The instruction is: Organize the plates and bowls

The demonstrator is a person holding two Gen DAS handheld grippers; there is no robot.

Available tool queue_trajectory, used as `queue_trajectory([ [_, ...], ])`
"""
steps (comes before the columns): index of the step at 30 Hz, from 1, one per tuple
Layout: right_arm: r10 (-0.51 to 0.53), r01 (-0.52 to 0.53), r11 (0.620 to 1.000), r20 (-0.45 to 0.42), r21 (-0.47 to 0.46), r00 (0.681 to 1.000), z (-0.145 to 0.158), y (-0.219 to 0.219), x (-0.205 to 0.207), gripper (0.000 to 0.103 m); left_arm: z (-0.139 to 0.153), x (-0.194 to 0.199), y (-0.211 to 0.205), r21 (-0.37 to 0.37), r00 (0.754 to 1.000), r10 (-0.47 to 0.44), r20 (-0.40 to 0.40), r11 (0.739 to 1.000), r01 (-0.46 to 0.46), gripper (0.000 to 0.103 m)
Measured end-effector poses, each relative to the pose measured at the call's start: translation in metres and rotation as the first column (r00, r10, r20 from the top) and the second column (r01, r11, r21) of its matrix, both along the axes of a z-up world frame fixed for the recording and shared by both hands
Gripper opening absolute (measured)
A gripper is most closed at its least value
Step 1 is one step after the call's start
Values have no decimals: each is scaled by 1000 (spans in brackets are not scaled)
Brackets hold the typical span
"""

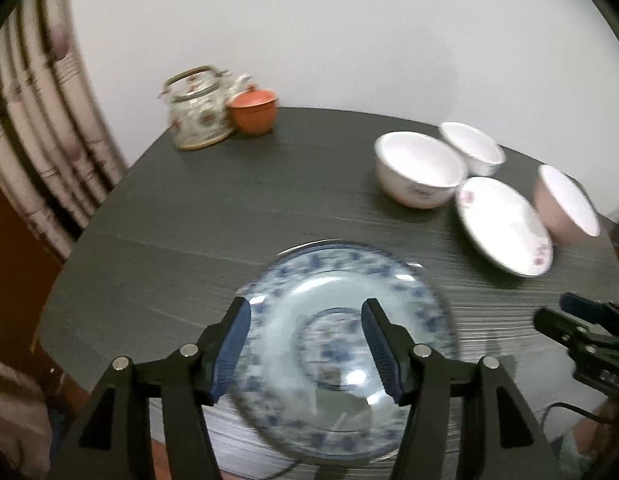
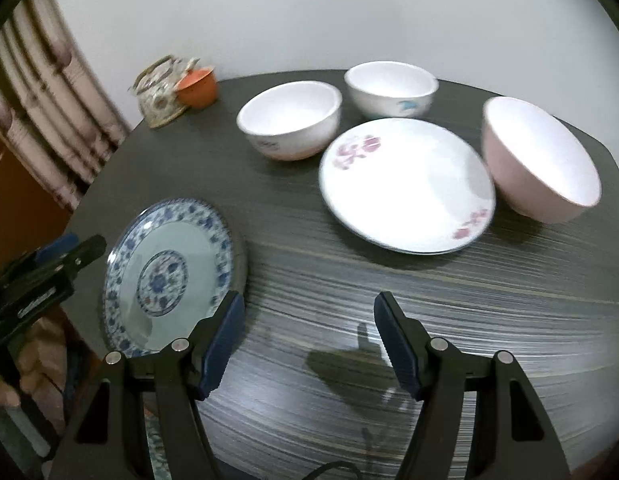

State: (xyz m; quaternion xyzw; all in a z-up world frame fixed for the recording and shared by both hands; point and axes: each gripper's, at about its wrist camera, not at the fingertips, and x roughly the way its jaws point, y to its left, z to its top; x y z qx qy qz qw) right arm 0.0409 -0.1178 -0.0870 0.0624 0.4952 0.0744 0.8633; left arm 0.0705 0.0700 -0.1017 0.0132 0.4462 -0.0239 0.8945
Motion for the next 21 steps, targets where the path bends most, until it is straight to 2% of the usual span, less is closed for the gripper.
queue_trajectory([
  [4,-41,41,999,37,-6,998,5,-22,-4,65,5,1,-34,-38,998,-61,3,997,61,60],
  [11,-87,92,995,135,-38,987,16,-62,-14,65,0,14,-78,-59,993,-117,-4,991,116,60],
  [21,-143,147,989,132,-21,981,-3,-112,15,63,-16,60,-114,-89,993,-111,-39,990,107,60],
])
